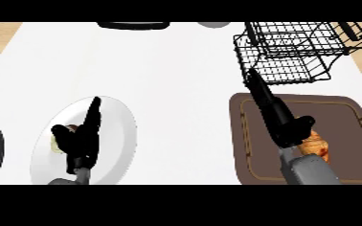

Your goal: Pick the croissant from the tray and place it in the tiered basket

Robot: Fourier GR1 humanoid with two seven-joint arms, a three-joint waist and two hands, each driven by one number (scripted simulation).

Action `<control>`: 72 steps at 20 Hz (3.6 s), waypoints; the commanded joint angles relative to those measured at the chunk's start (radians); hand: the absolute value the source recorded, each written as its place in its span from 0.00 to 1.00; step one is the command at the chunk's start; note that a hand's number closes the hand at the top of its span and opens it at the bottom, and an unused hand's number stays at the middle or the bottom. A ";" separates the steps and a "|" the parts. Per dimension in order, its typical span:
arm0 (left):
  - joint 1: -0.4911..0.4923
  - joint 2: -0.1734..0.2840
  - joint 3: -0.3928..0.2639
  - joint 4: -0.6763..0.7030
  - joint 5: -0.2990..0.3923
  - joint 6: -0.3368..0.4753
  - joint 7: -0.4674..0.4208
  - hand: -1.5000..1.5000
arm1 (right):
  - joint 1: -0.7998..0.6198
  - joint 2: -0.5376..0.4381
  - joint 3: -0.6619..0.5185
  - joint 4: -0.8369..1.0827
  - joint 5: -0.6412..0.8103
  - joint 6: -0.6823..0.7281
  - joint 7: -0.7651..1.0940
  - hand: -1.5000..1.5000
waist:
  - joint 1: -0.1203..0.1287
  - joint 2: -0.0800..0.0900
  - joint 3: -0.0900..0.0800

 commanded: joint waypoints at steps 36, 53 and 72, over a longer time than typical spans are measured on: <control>-0.171 0.061 -0.055 -0.145 -0.223 0.056 0.014 0.50 | -0.184 -0.898 -0.426 -0.619 0.054 1.184 0.179 0.00 | -0.014 -0.007 0.033; -0.138 0.011 -0.054 -0.209 -0.308 0.022 0.058 0.50 | 0.028 -0.745 -0.335 -0.799 0.447 1.237 0.200 0.00 | -0.004 -0.003 0.034; -0.140 -0.044 0.018 -0.167 -0.359 -0.041 0.035 0.50 | 0.081 -0.760 -0.155 -0.757 0.932 1.078 -0.014 0.00 | -0.004 0.000 0.034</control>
